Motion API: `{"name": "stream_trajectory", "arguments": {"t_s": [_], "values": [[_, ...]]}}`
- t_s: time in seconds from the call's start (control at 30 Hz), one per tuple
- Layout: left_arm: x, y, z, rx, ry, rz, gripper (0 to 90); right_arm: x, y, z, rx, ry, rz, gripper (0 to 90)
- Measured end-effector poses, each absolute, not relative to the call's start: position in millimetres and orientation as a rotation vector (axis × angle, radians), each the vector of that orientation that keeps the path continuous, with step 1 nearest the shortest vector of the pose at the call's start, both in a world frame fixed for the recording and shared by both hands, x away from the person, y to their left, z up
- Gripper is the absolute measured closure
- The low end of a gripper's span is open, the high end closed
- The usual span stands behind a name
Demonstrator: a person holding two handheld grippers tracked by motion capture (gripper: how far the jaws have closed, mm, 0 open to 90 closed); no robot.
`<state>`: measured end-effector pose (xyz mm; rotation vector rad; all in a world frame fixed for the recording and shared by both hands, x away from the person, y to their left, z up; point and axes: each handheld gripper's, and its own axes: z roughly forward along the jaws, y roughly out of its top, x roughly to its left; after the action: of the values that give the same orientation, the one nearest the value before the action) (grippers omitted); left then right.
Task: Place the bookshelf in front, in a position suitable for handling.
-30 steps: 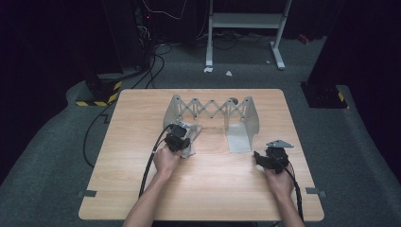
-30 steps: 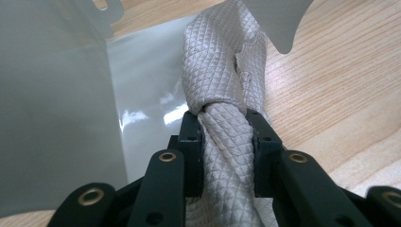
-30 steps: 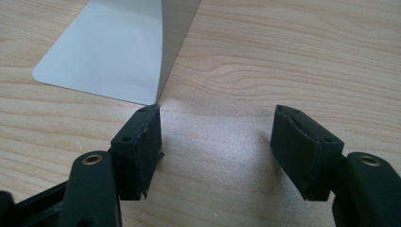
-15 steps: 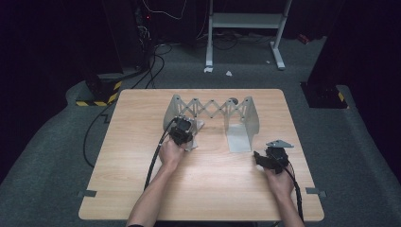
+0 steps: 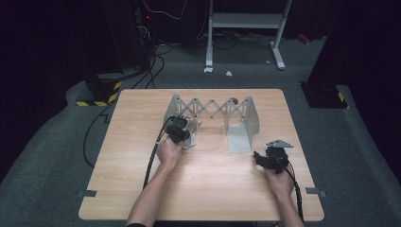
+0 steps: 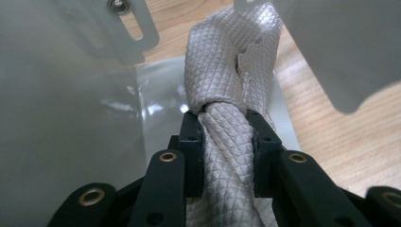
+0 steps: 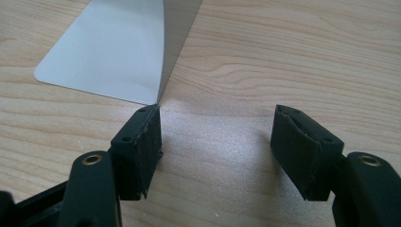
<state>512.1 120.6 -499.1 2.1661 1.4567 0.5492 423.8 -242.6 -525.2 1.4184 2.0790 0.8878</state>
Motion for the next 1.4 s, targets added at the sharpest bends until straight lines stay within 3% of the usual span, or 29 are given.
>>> {"name": "stream_trajectory", "arguments": {"t_s": [0.97,1.4], "values": [[524,116,-501,2.136,1.472,0.619,72.2,424,-242,-525,1.414,2.084,0.889,34.6],[501,123,-500,2.194,1.438,0.648,72.4,423,-242,-525,1.405,2.091,0.892,34.6]]}}
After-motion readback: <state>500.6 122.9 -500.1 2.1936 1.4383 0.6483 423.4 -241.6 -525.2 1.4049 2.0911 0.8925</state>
